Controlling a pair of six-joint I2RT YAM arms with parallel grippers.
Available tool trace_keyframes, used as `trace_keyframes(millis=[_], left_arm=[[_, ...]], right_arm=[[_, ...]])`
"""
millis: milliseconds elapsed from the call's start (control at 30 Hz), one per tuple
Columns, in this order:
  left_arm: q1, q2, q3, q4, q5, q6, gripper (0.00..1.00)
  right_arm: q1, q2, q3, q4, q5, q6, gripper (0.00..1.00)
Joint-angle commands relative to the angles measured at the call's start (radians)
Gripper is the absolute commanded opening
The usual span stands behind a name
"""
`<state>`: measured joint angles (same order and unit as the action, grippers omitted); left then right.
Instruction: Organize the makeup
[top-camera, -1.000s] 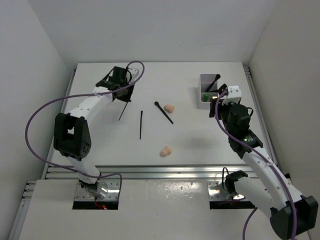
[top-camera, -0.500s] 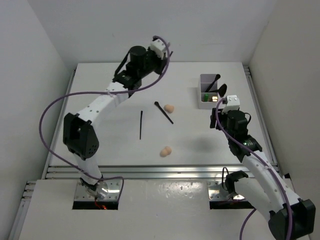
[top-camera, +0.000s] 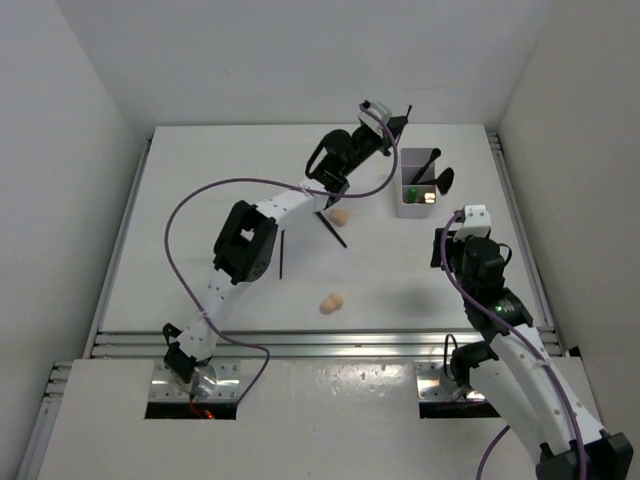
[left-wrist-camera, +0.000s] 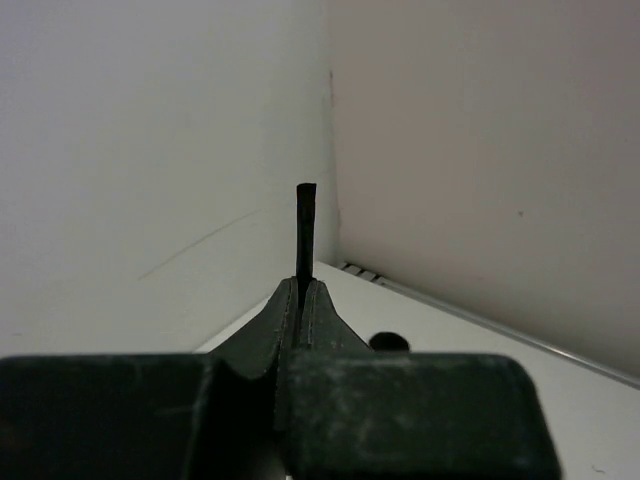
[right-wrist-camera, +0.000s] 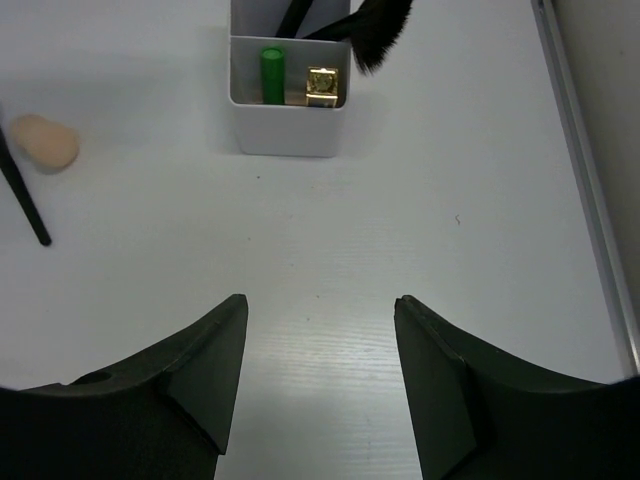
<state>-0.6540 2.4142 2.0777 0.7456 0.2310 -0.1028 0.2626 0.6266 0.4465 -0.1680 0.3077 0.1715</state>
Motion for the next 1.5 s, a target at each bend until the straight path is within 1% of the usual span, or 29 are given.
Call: trace_keyframes(millis=[0,33,167,267,400,533,633,767,800,833,900,933,967,1033,1067,1100,1200,1233,1267,1300,1333,1367,1400,1433,1467], left_arm=[[-0.035,0.042,0.042,0.268,-0.021,-0.081,0.00],[-0.048,0.054,0.042,0.282,-0.021,-0.081,0.00],[-0.072,0.092,0.055,0.294,-0.021,-0.104,0.00],[-0.081,0.115,0.044,0.294,-0.051,-0.115,0.00],[-0.090,0.174,0.032,0.305,-0.096,-0.071,0.00],[-0.110,0.239,0.065,0.314,-0.146,-0.012,0.00],[-0.119,0.263,0.065,0.314,-0.147,-0.002,0.00],[-0.119,0.263,0.007,0.314,-0.147,-0.002,0.00],[-0.119,0.241,-0.004,0.314,-0.147,-0.002,0.04],[-0.119,0.229,-0.014,0.305,-0.147,-0.002,0.20],[-0.119,0.203,-0.044,0.281,-0.119,0.023,0.41],[-0.119,0.188,-0.053,0.256,-0.107,0.023,0.55],[-0.110,0.153,-0.071,0.242,-0.078,0.034,0.60],[-0.087,0.111,-0.085,0.181,-0.039,0.023,0.68],[-0.078,0.086,-0.085,0.154,-0.019,0.012,0.69],[-0.069,0.029,-0.097,0.126,0.008,0.012,0.69],[-0.021,-0.074,-0.143,0.009,0.066,0.035,0.69],[-0.007,-0.148,-0.143,-0.026,0.079,0.044,0.70],[0.007,-0.185,-0.143,-0.120,0.091,0.045,0.70],[0.040,-0.223,-0.143,-0.174,0.100,0.045,0.70],[0.059,-0.300,-0.152,-0.299,0.100,0.054,0.70],[0.101,-0.340,-0.165,-0.371,0.088,0.054,0.70],[0.123,-0.381,-0.178,-0.438,0.074,0.054,0.70],[0.149,-0.467,-0.197,-0.506,0.061,0.054,0.70],[0.204,-0.513,-0.253,-0.622,0.015,0.054,0.70]], right_arm=[[-0.006,-0.022,-0.014,0.001,0.057,-0.055,0.61],[-0.010,-0.027,-0.018,-0.010,0.056,-0.075,0.61],[-0.013,-0.038,-0.028,-0.042,0.096,-0.067,0.61],[-0.013,-0.057,-0.017,-0.080,0.097,-0.061,0.61],[-0.013,-0.065,0.017,-0.140,0.090,-0.102,0.61],[-0.011,-0.061,0.055,-0.185,0.087,-0.124,0.61],[-0.011,-0.054,0.083,-0.208,0.067,-0.135,0.61],[-0.013,-0.050,0.098,-0.223,0.065,-0.159,0.64],[-0.014,-0.047,0.104,-0.223,0.065,-0.159,0.64],[-0.013,-0.042,0.107,-0.232,0.058,-0.158,0.66],[-0.013,-0.022,0.123,-0.245,0.057,-0.152,0.68],[-0.013,-0.013,0.130,-0.251,0.051,-0.148,0.71],[-0.013,-0.001,0.135,-0.254,0.041,-0.150,0.71],[-0.013,0.040,0.161,-0.269,0.010,-0.152,0.75],[-0.016,0.056,0.172,-0.272,-0.011,-0.152,0.77],[-0.013,0.082,0.193,-0.280,-0.021,-0.144,0.78],[-0.013,0.149,0.263,-0.284,-0.096,-0.147,0.81],[-0.014,0.183,0.293,-0.284,-0.170,-0.150,0.81],[-0.014,0.199,0.305,-0.284,-0.194,-0.155,0.82],[-0.013,0.262,0.367,-0.283,-0.221,-0.155,0.82],[-0.013,0.313,0.383,-0.281,-0.301,-0.150,0.82],[-0.013,0.399,0.414,-0.272,-0.335,-0.136,0.82],[-0.005,0.433,0.449,-0.266,-0.360,-0.133,0.80],[0.012,0.468,0.469,-0.262,-0.419,-0.124,0.80],[0.021,0.537,0.513,-0.242,-0.424,-0.112,0.78]])
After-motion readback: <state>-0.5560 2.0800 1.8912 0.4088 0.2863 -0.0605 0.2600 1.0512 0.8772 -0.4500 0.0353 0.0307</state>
